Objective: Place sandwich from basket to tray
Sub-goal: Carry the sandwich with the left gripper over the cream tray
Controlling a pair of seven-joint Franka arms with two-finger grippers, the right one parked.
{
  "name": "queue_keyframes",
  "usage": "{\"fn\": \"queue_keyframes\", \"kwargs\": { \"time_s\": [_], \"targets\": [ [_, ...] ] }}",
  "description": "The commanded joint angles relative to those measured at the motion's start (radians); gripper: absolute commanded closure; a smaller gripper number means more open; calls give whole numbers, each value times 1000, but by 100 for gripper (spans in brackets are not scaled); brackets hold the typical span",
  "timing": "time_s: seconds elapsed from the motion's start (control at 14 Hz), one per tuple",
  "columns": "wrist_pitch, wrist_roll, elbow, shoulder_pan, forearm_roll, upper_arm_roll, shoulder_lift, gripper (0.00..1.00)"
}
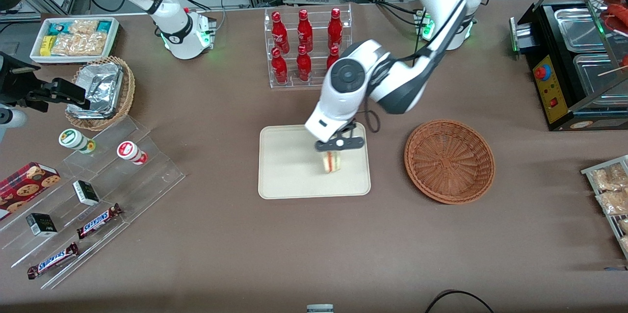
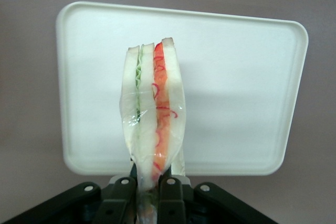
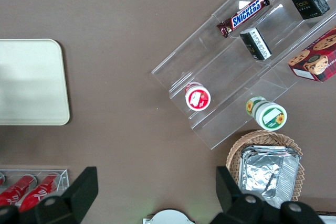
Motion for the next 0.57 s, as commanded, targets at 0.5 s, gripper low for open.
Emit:
{"fn": "queue_keyframes", "kwargs": {
  "time_s": [0.5],
  "targets": [
    [101, -8, 79, -95, 122, 15, 184, 100]
  ]
}}
